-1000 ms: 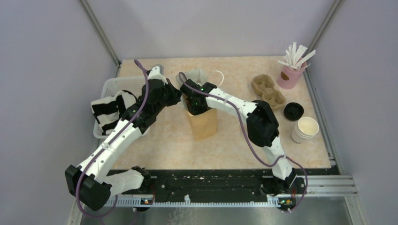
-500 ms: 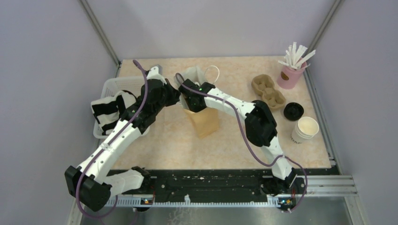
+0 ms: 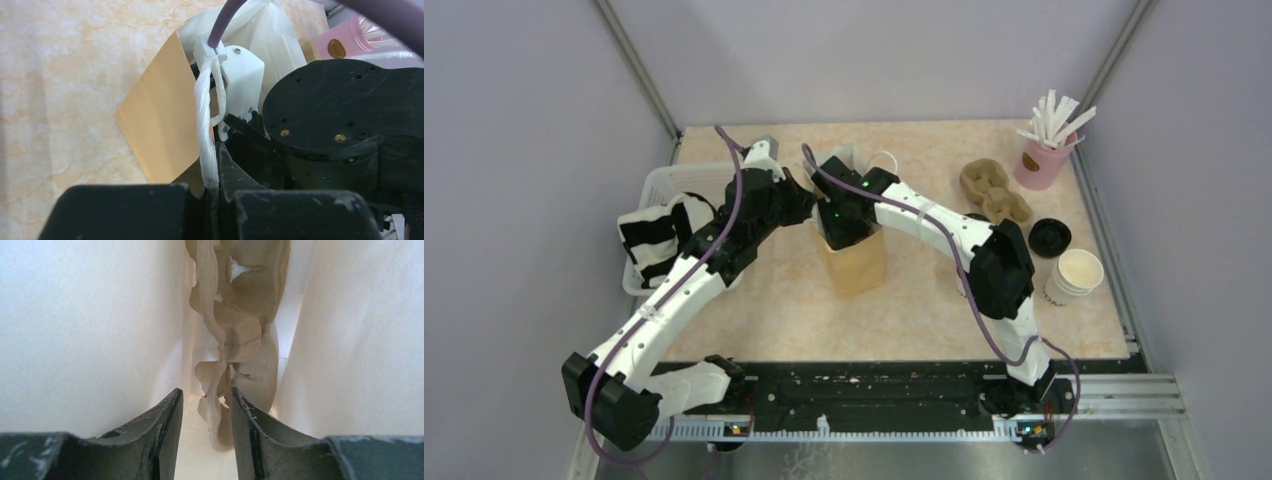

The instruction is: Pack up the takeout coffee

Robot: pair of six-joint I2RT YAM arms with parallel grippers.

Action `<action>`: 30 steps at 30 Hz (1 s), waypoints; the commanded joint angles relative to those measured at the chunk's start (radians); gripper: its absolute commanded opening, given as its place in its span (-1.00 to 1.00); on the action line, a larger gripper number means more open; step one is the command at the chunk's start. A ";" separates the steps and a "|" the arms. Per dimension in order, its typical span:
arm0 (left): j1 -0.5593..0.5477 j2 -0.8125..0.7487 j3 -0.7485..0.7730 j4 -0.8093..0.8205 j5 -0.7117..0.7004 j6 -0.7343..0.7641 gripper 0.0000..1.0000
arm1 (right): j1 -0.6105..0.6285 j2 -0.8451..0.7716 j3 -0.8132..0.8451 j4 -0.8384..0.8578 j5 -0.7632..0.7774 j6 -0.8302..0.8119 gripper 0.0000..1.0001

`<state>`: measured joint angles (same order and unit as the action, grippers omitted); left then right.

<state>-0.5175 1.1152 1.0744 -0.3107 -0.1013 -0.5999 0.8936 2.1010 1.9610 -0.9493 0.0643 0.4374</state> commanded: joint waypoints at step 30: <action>-0.004 -0.043 0.016 0.092 0.080 0.089 -1.00 | 0.029 -0.094 0.006 0.119 0.170 -0.056 -1.00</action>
<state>-0.5137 1.1049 1.0821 -0.2886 -0.0460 -0.5362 0.9005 2.1052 1.9072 -0.8547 0.1490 0.4198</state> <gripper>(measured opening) 0.006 0.086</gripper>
